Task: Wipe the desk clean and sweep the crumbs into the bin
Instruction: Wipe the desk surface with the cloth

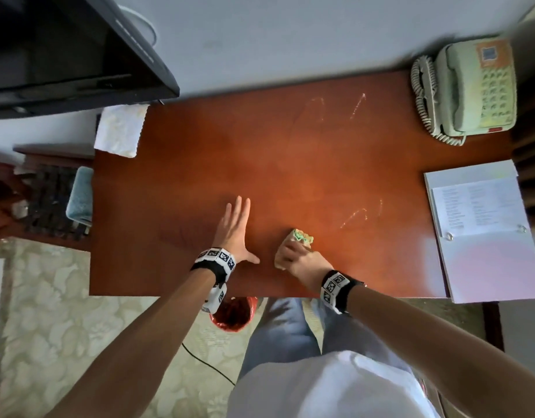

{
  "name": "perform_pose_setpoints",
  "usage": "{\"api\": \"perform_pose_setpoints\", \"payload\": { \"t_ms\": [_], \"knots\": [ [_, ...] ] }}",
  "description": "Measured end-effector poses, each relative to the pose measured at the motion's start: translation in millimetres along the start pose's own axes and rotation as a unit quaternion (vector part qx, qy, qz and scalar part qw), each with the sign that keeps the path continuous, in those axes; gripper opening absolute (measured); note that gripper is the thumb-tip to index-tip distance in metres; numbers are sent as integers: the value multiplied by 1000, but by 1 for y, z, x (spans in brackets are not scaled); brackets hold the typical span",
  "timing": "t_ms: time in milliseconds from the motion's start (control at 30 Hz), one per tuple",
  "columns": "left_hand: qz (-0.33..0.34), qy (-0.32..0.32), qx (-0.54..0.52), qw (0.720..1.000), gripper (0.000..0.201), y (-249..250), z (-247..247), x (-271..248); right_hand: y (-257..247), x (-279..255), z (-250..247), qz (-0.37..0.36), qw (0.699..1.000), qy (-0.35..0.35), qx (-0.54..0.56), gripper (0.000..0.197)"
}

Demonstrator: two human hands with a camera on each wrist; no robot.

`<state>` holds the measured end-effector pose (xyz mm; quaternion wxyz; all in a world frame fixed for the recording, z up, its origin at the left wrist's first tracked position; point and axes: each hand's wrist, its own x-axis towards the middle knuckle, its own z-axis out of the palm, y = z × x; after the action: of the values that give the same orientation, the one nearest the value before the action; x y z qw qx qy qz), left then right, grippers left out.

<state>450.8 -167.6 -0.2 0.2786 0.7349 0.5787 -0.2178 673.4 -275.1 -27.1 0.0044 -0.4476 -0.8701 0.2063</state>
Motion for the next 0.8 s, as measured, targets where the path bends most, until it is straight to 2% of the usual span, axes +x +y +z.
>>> {"api": "perform_pose_setpoints", "payload": {
  "t_ms": [67, 167, 267, 400, 500, 567, 667, 733, 800],
  "knots": [
    [-11, 8, -5, 1000, 171, -5, -15, 13, 28, 14, -13, 44, 999, 9, 12, 39],
    [-22, 11, -17, 1000, 172, -7, -38, 38, 89, 67, -35, 121, 992, 19, 24, 44],
    [-30, -11, -27, 999, 171, -4, -49, 62, 149, 128, -73, 195, 977, 61, 57, 40],
    [-34, -29, -30, 999, 172, -8, -43, 79, 201, 195, -129, 265, 959, 96, 37, 29],
    [-23, -27, -28, 999, 171, -12, -40, 82, 238, 239, -154, 308, 942, 127, 23, 34],
    [-19, -31, -30, 999, 171, -13, -40, 84, 248, 261, -158, 325, 936, 130, 23, 33],
    [-25, -35, -37, 998, 172, -15, -40, 87, 235, 278, -158, 330, 932, 149, 18, 32],
    [-23, -38, -36, 998, 172, -17, -40, 86, 216, 280, -149, 298, 942, 151, 29, 29],
    [-17, -41, -36, 998, 171, -16, -42, 85, 193, 276, -131, 234, 961, 142, 25, 26]
  ]
}}
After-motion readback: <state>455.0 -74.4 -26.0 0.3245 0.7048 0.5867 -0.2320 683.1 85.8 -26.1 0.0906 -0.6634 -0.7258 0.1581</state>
